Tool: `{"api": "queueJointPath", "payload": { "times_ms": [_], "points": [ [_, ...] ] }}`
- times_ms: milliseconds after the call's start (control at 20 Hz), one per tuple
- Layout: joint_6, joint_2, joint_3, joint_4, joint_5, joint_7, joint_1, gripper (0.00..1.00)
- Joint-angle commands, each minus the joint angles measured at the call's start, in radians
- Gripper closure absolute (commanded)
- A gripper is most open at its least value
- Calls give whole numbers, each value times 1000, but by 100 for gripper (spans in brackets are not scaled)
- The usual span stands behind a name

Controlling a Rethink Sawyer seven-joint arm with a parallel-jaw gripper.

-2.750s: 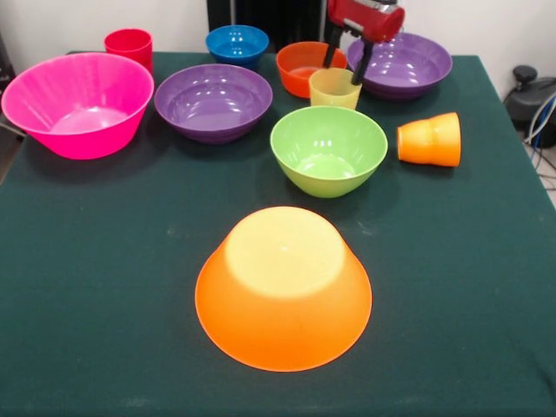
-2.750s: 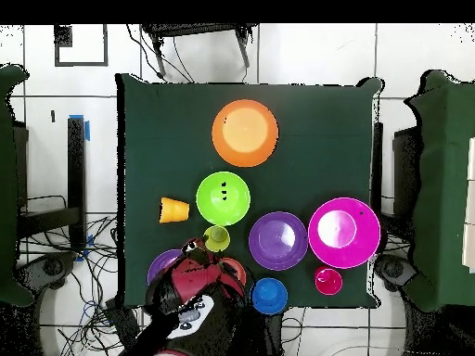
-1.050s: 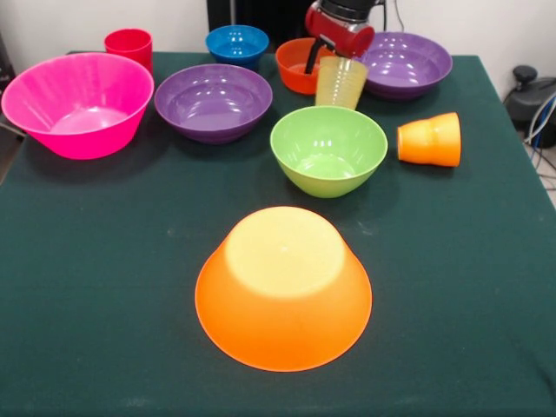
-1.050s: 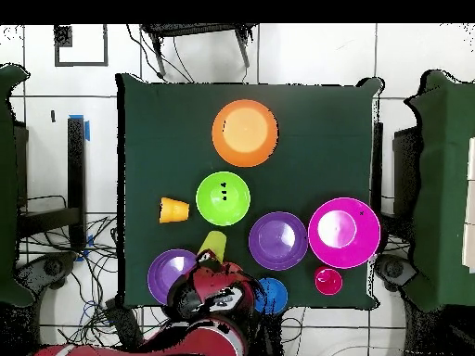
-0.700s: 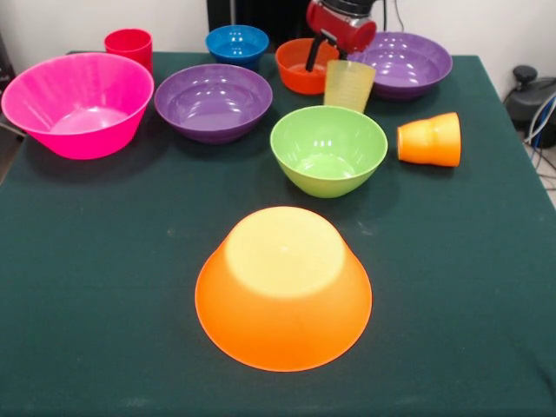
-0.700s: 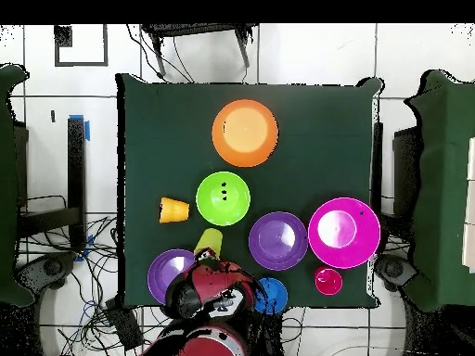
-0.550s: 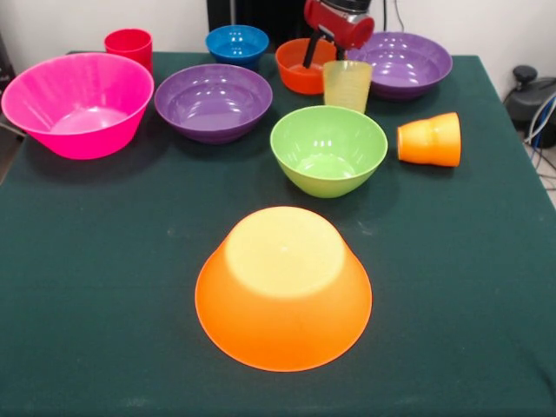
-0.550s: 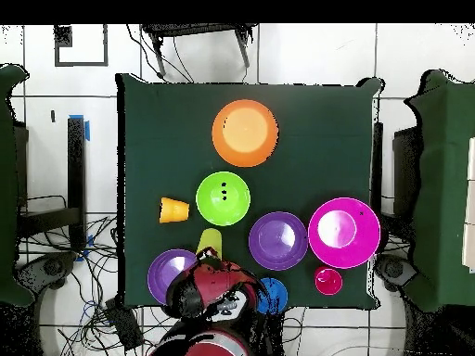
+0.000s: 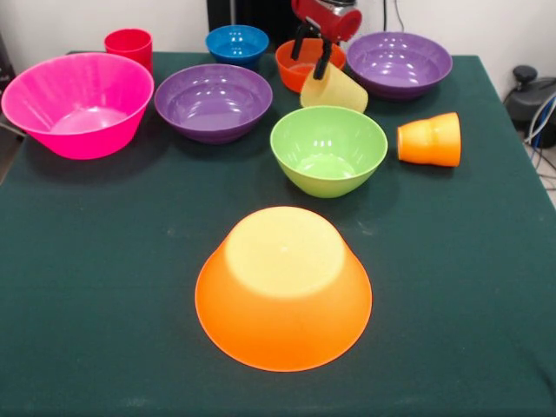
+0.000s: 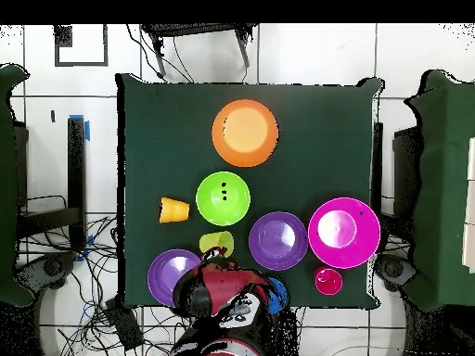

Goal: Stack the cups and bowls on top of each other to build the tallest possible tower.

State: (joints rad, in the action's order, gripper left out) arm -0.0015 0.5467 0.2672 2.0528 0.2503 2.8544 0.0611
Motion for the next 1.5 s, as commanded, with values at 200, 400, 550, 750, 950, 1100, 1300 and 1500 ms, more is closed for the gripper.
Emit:
{"api": "queueJointPath", "payload": {
  "times_ms": [200, 400, 550, 750, 950, 1100, 1300, 1500],
  "points": [
    [129, -5, -142, -65, 41, -70, -20, 0],
    [134, -13, -168, -97, 22, -59, -21, 0],
    [146, -16, -200, -114, 7, -54, -28, 0],
    [130, -20, -320, -102, 2, -54, -98, 0],
    [125, -25, -322, -117, -10, -30, -75, 0],
    [147, -26, -269, -141, -13, -20, -31, 0],
    [172, -20, -245, -153, 1, -36, -28, 0],
    [189, -6, -247, -146, 14, -54, -42, 0]
  ]
}}
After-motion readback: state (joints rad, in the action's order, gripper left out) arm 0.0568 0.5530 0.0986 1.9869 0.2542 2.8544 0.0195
